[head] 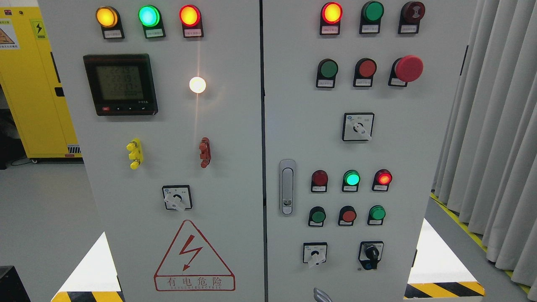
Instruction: Press green start button
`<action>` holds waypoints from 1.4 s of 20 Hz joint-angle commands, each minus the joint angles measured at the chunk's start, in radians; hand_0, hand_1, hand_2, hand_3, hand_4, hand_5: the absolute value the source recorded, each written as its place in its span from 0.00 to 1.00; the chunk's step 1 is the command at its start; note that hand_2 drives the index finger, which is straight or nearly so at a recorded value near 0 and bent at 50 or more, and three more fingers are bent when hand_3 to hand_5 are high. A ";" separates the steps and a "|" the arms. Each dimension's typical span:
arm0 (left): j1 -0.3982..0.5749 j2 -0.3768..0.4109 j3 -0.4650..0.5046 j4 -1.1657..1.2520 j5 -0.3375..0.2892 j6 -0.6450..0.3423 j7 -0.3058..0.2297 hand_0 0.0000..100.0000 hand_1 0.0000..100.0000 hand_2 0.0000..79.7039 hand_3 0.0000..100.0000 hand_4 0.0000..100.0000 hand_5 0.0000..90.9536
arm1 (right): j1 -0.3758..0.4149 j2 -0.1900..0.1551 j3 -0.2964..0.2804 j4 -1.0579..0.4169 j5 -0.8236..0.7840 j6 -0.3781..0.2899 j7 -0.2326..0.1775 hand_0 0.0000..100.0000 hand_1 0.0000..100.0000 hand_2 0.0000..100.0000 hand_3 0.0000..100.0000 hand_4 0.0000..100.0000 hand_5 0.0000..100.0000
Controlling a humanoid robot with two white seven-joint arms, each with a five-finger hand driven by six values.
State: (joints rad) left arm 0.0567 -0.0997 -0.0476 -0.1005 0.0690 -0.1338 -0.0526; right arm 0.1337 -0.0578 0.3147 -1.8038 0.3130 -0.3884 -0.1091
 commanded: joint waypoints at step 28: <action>0.000 0.000 0.000 0.001 0.000 0.000 0.000 0.12 0.56 0.00 0.00 0.00 0.00 | -0.255 0.027 -0.217 0.079 0.742 0.019 -0.093 0.60 0.89 0.00 0.92 1.00 1.00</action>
State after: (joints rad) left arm 0.0567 -0.0997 -0.0476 -0.1005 0.0690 -0.1338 -0.0526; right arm -0.0122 -0.0275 0.1968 -1.7646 0.8124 -0.3801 -0.1955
